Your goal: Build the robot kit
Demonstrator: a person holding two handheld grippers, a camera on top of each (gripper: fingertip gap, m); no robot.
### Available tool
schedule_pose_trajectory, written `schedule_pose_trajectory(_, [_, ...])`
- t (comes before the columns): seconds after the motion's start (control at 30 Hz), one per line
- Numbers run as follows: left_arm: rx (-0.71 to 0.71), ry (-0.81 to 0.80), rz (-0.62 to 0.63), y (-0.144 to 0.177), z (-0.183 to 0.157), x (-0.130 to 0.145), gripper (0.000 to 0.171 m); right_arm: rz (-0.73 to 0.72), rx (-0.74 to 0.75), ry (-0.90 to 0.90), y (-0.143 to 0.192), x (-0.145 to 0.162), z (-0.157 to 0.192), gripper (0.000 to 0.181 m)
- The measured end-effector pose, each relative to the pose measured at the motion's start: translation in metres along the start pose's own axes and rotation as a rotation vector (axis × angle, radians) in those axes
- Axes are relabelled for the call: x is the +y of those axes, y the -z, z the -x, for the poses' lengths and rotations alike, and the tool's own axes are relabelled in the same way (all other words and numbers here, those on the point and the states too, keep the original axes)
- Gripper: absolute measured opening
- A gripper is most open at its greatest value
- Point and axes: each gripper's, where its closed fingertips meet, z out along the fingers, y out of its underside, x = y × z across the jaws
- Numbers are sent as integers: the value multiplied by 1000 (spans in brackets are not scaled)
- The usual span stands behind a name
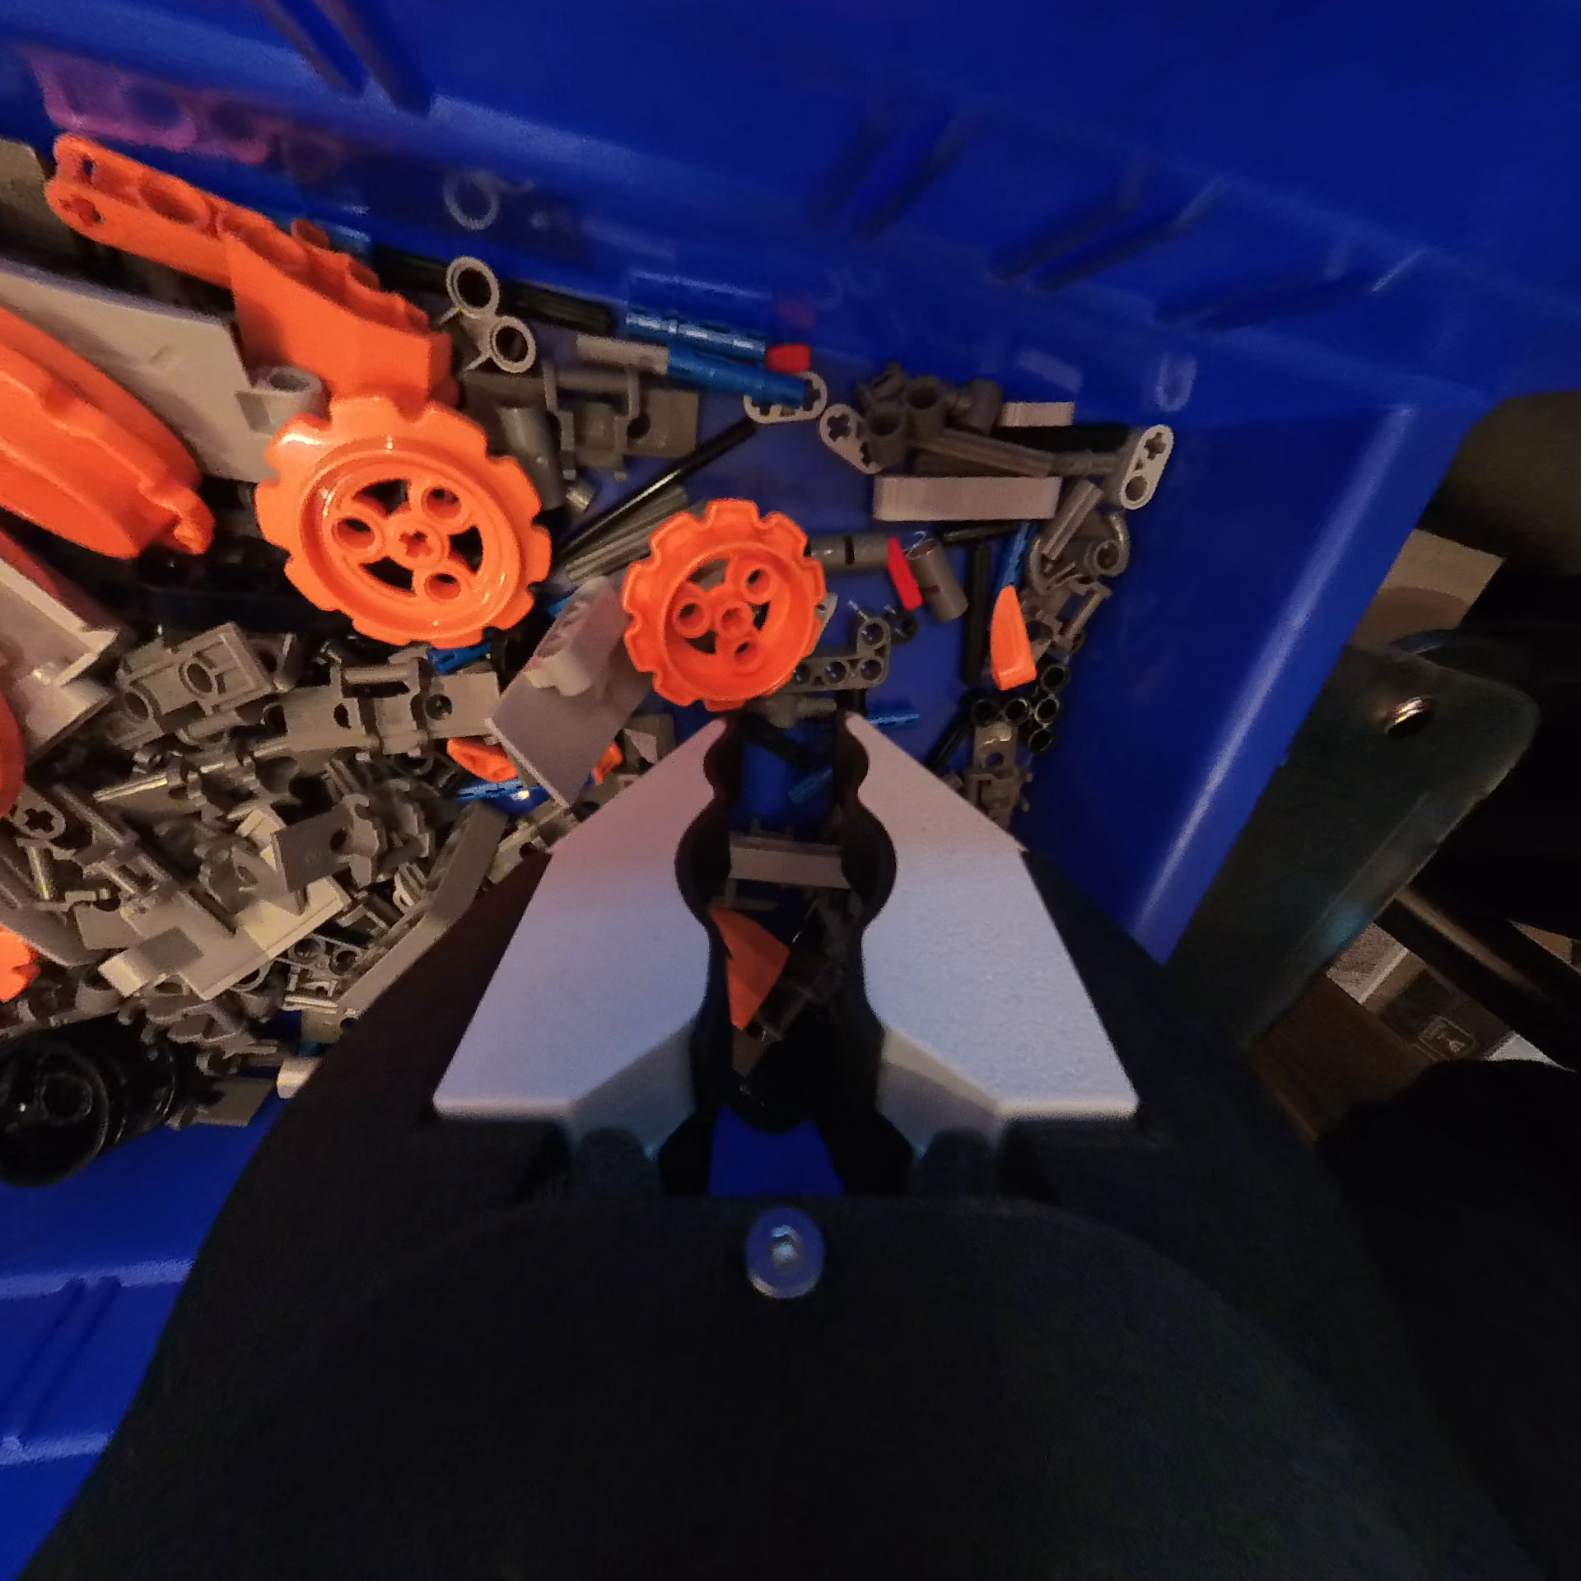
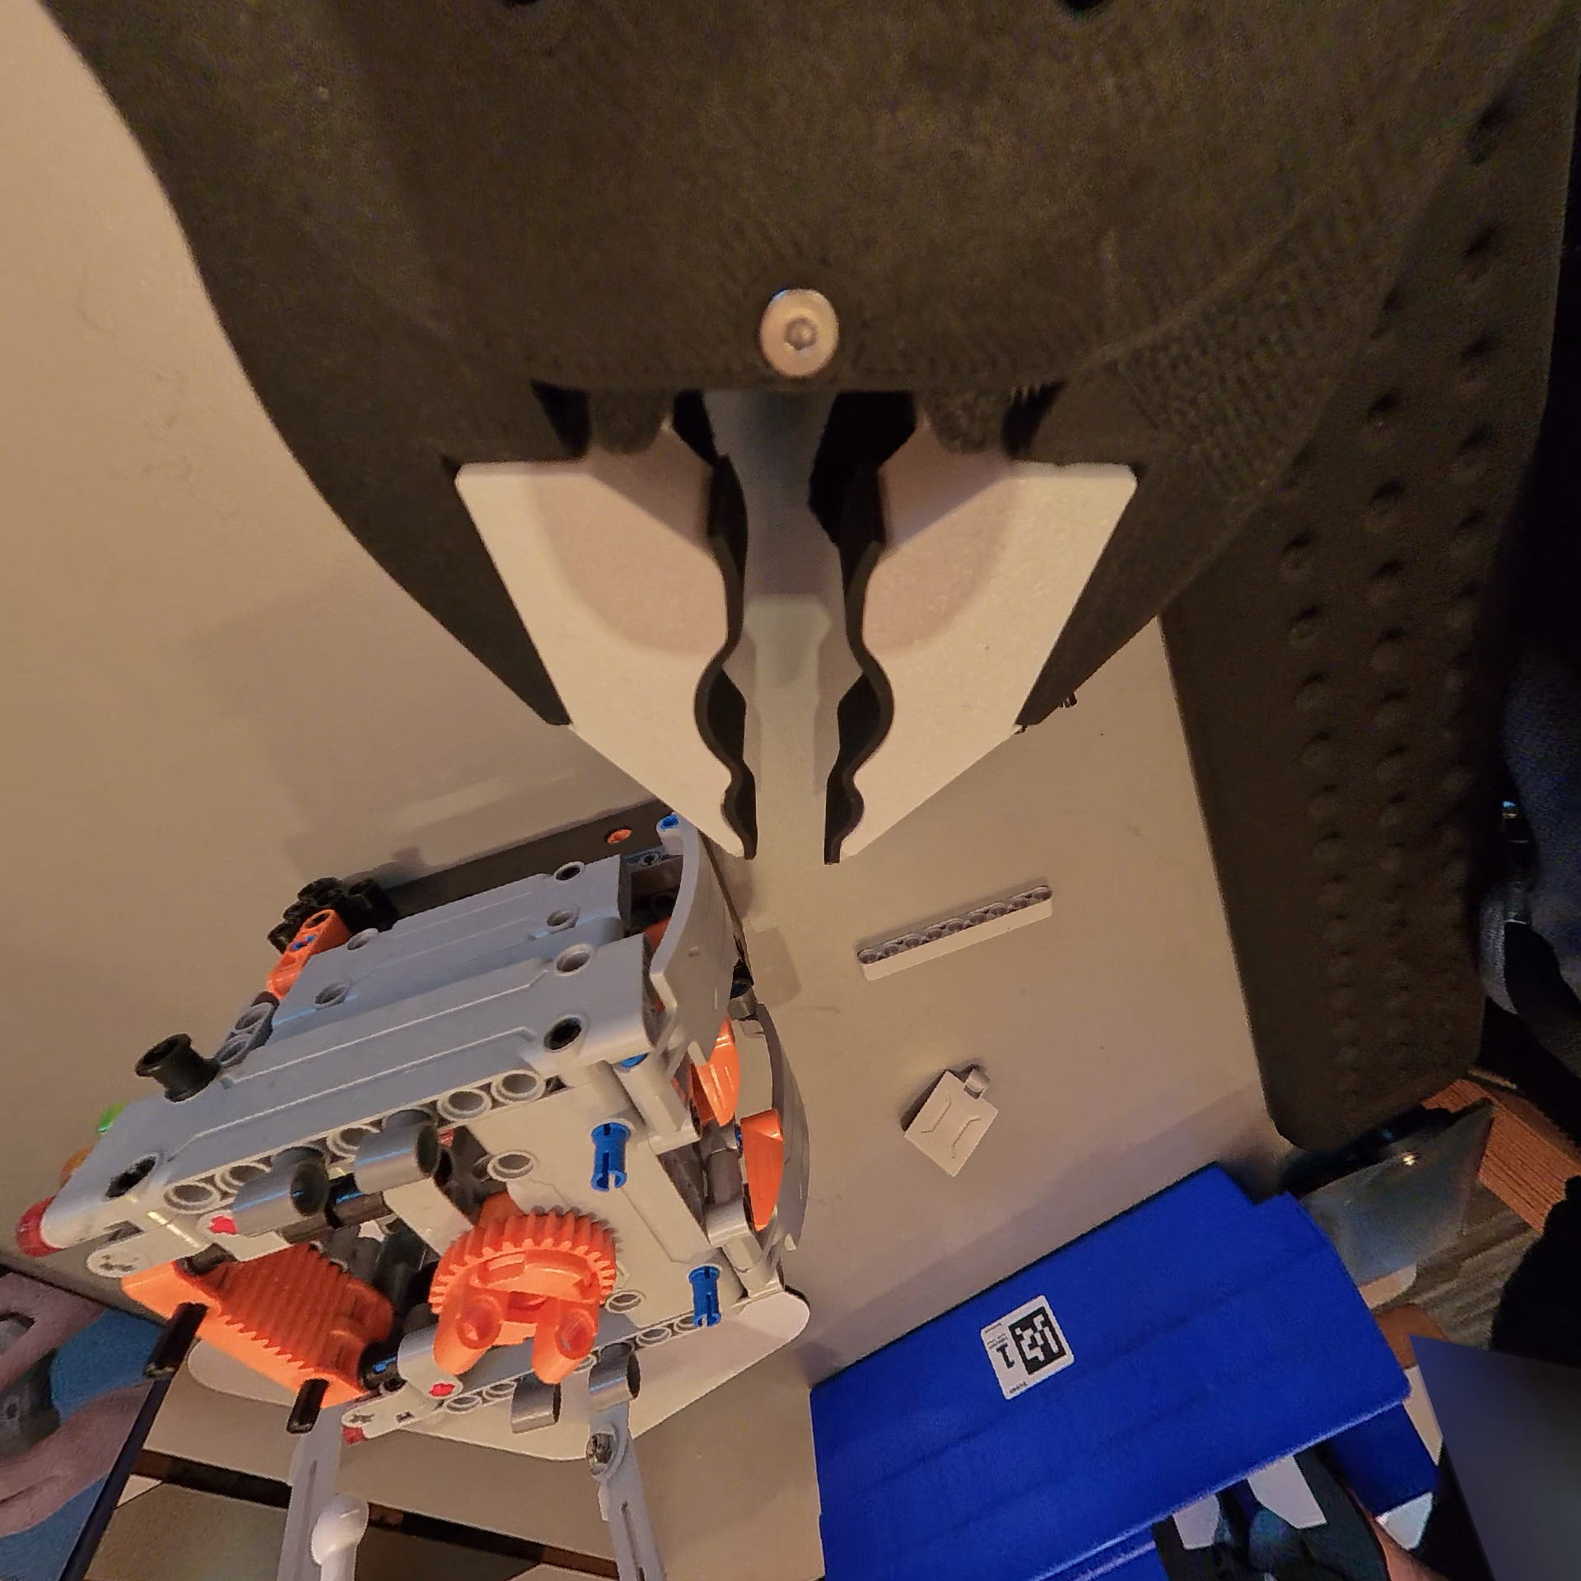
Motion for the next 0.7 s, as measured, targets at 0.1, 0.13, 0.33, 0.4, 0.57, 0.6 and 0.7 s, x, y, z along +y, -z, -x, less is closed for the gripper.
schedule_pose_trajectory(0.1, [4, 9, -16, 0, -1, -1, 20, -2, 0, 1, 0, 0, 0, 13])
schedule_pose_trajectory(0.13, [-8, 7, -12, -1, 1, 0, 22, -2, 1, 2, 0, 0, 0, 13])
schedule_pose_trajectory(0.33, [-41, 9, -62, -2, 4, -7, 22, -5, 1, 6, 1, -1, 0, 13])
schedule_pose_trajectory(0.4, [-45, -3, -73, -2, 2, -7, 22, -5, 0, 7, 1, -1, 0, 13])
schedule_pose_trajectory(0.57, [-59, -11, -79, -2, 2, -5, 22, -8, -2, 10, 1, -1, 1, 13])
schedule_pose_trajectory(0.6, [-57, -7, -80, -1, 2, -4, 21, -8, -1, 11, 1, -1, 1, 13])
schedule_pose_trajectory(0.7, [-68, -12, -102, 4, 3, -5, 21, -11, -1, 14, 1, -2, 1, 13])
